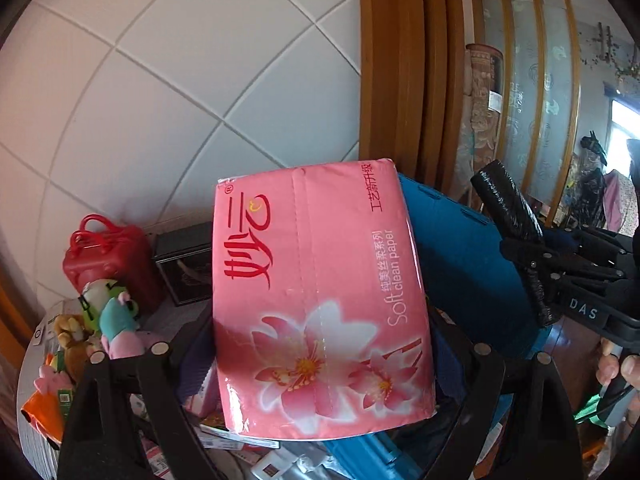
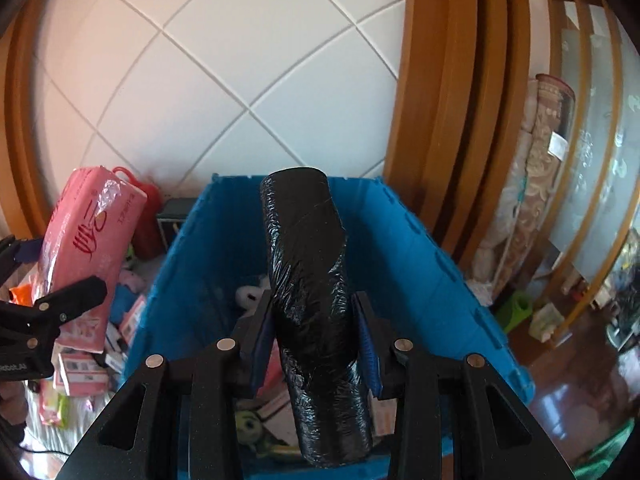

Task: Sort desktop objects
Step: 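Carry both held items into the blue crate and open both tools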

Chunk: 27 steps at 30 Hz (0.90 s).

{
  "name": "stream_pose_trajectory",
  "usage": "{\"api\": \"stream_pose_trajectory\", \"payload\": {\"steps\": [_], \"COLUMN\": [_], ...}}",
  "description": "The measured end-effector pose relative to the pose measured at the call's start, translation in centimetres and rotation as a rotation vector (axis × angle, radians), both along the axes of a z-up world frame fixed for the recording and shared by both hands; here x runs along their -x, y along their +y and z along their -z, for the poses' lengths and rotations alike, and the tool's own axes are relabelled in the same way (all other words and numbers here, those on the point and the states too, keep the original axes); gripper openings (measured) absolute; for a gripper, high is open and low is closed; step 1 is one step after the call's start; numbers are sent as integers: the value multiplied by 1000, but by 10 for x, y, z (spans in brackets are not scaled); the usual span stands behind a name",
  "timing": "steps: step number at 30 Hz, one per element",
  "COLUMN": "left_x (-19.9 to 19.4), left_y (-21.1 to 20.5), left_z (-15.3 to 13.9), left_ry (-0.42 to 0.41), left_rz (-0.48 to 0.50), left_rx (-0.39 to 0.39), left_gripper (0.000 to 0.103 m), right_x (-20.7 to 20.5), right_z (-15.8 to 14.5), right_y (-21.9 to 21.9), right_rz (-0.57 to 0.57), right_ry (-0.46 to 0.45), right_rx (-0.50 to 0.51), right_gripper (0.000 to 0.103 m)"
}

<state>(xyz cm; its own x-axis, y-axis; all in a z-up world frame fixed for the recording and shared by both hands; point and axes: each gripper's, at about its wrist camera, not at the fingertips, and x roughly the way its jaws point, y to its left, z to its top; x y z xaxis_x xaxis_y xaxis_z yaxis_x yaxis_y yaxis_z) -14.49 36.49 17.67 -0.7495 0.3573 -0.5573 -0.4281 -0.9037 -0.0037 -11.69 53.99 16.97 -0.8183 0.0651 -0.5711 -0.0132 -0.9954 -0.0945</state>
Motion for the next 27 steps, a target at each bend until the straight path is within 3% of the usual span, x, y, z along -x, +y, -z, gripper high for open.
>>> {"api": "stream_pose_trajectory", "payload": {"steps": [5,10,15,22,27], "left_x": [46,90,125,172,198], "left_y": [55,92,117,132,132], "left_z": [14,31,46,73,97], "left_ry": [-134,-218,-257,-279,-338], "left_rz": [15,-26,-84,-127,-152], "left_rx": [54,127,176,217,232], "left_gripper": [91,91,91,93,93], "right_x": [36,71,115,189,228], "right_z": [14,18,26,66,98], "right_y": [55,80,83,90,90], "right_rz": [10,-23,-25,-23,-17], "right_ry": [-105,-162,-187,-255,-297], "right_rx": [16,59,58,62,91], "right_gripper": [37,37,37,37,37]}}
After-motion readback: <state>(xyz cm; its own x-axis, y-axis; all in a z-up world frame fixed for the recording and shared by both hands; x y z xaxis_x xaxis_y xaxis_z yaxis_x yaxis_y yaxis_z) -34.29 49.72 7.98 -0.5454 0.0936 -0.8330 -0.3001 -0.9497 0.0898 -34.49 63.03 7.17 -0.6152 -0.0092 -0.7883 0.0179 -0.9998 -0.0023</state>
